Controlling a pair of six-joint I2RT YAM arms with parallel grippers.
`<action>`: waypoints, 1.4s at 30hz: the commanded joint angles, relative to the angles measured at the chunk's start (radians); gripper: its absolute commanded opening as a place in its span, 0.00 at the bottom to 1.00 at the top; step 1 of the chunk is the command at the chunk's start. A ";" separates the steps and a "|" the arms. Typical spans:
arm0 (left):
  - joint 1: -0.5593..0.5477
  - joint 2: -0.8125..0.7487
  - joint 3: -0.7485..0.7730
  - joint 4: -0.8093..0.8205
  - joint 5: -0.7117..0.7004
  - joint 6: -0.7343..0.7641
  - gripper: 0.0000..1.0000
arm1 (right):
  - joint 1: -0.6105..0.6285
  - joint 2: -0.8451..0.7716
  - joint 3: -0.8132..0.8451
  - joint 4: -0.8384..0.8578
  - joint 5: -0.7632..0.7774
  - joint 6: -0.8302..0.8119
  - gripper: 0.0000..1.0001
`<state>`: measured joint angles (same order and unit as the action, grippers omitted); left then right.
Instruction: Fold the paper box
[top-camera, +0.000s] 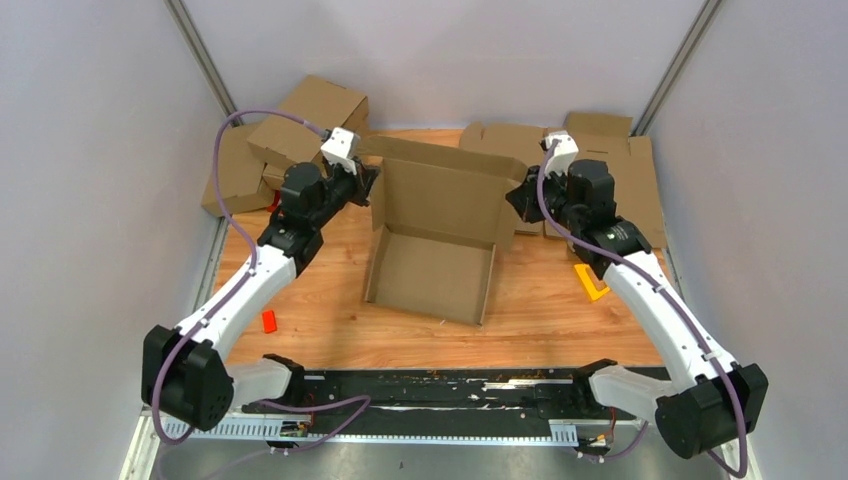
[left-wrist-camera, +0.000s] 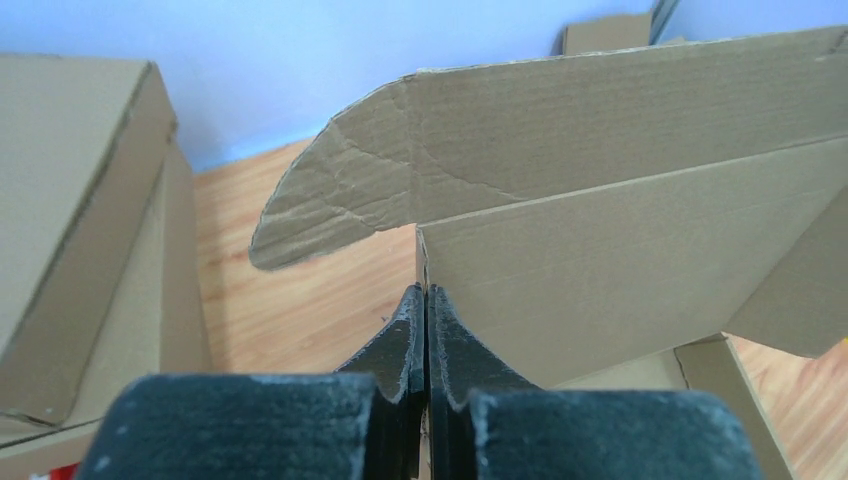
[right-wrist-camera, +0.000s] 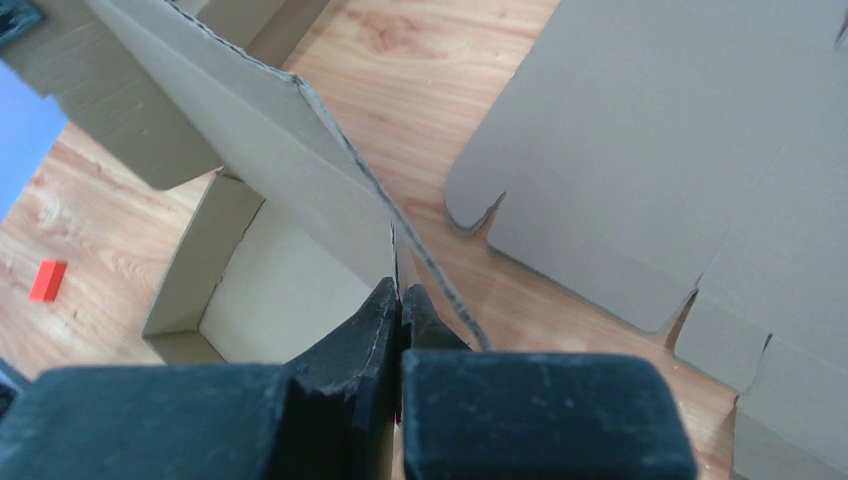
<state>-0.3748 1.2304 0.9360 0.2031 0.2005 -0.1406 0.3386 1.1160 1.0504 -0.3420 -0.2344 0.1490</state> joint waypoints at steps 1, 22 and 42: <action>-0.046 -0.082 0.000 0.074 -0.078 0.023 0.00 | 0.061 0.031 0.111 0.103 0.179 0.060 0.00; -0.268 -0.166 -0.464 0.644 -0.508 0.003 0.00 | 0.469 0.180 -0.142 0.560 1.037 0.252 0.00; -0.529 -0.046 -0.552 0.701 -0.819 -0.031 0.00 | 0.474 -0.002 -0.450 0.605 0.834 0.136 0.00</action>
<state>-0.8467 1.1347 0.4042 0.9051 -0.5991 -0.1291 0.7910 1.1259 0.6346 0.2710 0.7406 0.2817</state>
